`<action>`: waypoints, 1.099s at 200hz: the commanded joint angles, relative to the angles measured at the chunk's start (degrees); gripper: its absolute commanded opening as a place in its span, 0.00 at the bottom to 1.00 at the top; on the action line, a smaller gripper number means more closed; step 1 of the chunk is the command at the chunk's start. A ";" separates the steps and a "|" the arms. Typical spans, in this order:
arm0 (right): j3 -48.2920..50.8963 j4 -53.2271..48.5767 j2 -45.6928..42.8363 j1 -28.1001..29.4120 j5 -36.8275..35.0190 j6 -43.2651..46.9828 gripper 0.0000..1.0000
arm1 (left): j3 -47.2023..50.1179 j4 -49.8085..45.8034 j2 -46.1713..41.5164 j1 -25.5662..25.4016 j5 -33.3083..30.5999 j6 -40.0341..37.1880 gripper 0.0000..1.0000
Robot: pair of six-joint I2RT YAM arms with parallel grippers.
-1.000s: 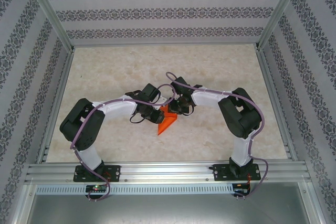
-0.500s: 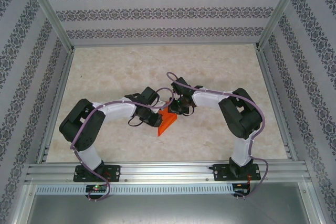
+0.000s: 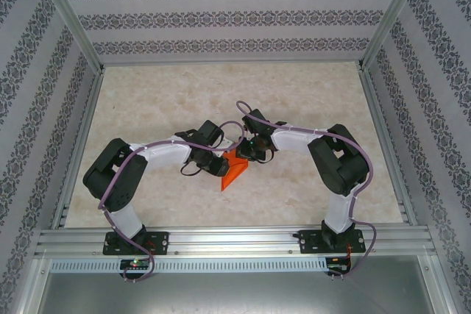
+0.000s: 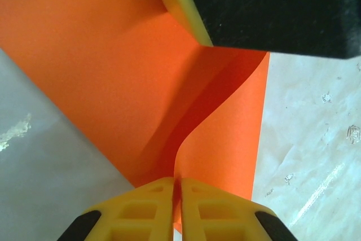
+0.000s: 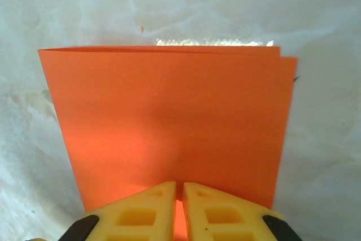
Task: Fold a paper plane with a square sheet of paper (pick it up from the middle)
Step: Third fold the triangle at the center of the table.
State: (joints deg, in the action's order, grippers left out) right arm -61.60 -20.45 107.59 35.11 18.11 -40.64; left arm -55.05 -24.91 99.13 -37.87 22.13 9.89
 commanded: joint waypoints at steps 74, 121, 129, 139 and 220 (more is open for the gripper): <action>-1.65 -0.60 -1.51 -2.25 -0.39 0.55 0.16 | -1.35 0.26 0.71 0.54 0.41 -1.97 0.14; -1.92 2.70 -2.38 -2.84 1.76 0.18 0.17 | -1.83 -0.23 0.70 0.56 0.30 -2.24 0.14; -2.32 2.68 -2.16 -3.13 1.70 0.17 0.17 | -1.99 -0.31 0.70 0.53 0.38 -2.24 0.14; -3.13 2.09 -1.36 -3.44 1.39 0.54 0.17 | -2.21 -0.39 0.75 0.57 0.55 -2.24 0.14; -6.39 -2.74 4.33 -4.59 -1.08 4.48 0.14 | -4.26 -2.24 1.58 0.59 0.04 -3.36 0.14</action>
State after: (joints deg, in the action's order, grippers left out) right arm -67.22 -20.82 109.75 30.96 18.46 -38.63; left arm -57.19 -25.39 99.81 -37.87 22.00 8.78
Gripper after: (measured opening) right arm 0.143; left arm 0.140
